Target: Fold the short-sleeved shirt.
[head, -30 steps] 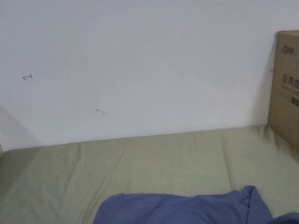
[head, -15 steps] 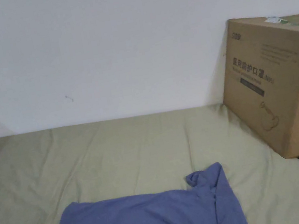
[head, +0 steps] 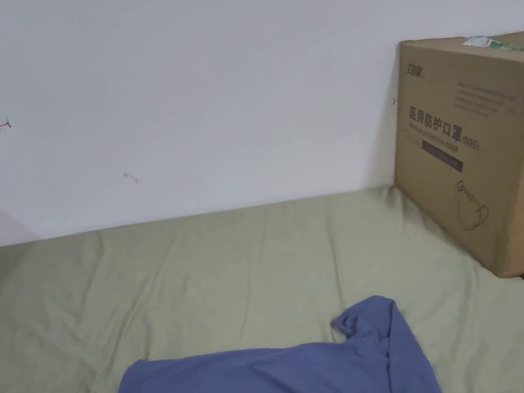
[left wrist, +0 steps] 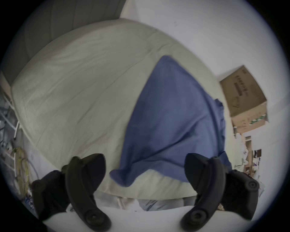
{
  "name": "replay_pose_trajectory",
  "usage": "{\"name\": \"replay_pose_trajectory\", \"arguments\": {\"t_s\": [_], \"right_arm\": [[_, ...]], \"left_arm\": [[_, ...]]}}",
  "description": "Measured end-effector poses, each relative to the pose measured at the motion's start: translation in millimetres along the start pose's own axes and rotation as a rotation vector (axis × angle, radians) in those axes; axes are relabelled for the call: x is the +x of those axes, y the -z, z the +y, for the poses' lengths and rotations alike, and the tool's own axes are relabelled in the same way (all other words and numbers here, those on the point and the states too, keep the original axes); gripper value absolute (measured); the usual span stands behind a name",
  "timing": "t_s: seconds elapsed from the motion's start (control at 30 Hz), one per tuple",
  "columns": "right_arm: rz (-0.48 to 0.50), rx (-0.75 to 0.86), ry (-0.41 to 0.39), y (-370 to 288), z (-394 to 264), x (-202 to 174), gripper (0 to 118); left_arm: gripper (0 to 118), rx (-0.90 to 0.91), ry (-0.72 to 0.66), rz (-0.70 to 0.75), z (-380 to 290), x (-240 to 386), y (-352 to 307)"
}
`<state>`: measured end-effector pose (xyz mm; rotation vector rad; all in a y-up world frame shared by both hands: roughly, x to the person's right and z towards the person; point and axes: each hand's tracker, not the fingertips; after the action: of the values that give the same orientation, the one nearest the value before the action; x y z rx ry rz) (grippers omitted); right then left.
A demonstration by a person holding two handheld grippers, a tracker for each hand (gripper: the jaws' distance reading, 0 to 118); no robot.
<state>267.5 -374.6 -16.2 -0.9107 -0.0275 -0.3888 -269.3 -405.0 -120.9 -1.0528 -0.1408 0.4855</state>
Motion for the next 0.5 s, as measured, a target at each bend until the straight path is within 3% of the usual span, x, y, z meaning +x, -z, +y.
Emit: {"name": "replay_pose_trajectory", "arguments": {"t_s": [0.1,0.2,0.23,0.27,0.33,0.37,0.4,0.43,0.5], "right_arm": [[0.018,-0.019,0.008,-8,29,5,117],[0.097,-0.075,0.069,6,59,2,116],[0.113,-0.127,0.082,13,71,2,115],[0.13,-0.197,0.078,23,83,2,114],[0.098,-0.182,0.069,40,98,-4,104],[0.068,-0.158,0.013,47,105,-8,76],[0.033,-0.149,-0.043,55,111,-13,25],[-0.036,-0.137,-0.091,69,117,-15,0],[-0.082,-0.162,-0.107,84,131,-17,0]], "left_arm": [[116,0.06,-0.021,-0.018,14,10,-10],[111,0.078,0.001,-0.035,61,28,-19],[84,0.057,-0.001,-0.046,74,35,-13],[71,0.044,-0.006,-0.045,92,39,-3],[41,0.034,-0.045,-0.003,119,52,16],[0,-0.009,-0.066,0.036,138,57,35],[0,-0.013,-0.091,0.026,152,59,48],[0,-0.032,-0.071,0.01,172,66,63],[0,-0.087,-0.04,0.025,209,81,94]]}}
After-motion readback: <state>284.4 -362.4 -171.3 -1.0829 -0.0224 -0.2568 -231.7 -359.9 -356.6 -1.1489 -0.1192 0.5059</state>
